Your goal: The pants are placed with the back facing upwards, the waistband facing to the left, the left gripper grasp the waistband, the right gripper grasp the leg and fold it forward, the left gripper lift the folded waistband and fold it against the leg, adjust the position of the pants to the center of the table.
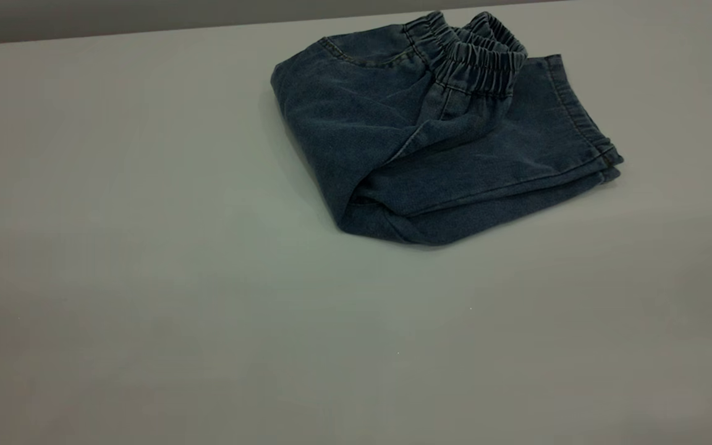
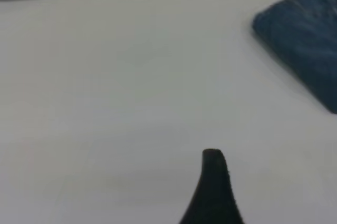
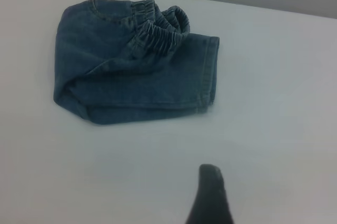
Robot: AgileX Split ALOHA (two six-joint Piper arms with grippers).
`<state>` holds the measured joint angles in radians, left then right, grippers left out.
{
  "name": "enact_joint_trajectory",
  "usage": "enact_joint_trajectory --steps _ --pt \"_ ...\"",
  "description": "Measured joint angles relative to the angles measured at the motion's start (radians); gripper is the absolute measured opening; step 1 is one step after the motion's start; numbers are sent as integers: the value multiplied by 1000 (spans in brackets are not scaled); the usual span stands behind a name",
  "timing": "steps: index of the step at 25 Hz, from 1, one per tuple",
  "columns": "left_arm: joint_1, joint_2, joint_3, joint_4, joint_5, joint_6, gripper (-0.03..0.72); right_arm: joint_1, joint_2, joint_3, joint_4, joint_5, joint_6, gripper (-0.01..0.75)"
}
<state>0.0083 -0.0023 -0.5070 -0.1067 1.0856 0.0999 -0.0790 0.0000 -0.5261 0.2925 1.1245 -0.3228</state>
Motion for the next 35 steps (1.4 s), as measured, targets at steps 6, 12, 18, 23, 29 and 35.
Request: enact_joint_trajectory --steps 6,12,18,23,29,35 --pt "2 2 0 -1 0 0 509 0 0 0 0 0 0 461" --pt "1 2 0 0 0 0 509 0 0 0 0 0 -1 461" --pt "1 2 0 0 -1 0 509 -1 0 0 -2 0 -1 461" --pt "1 2 0 0 -1 0 509 -1 0 16 -75 -61 50 461" --pt "1 2 0 0 -1 0 509 7 0 18 -173 -58 220 461" --pt "1 2 0 0 -1 0 509 107 0 18 -173 -58 226 461"
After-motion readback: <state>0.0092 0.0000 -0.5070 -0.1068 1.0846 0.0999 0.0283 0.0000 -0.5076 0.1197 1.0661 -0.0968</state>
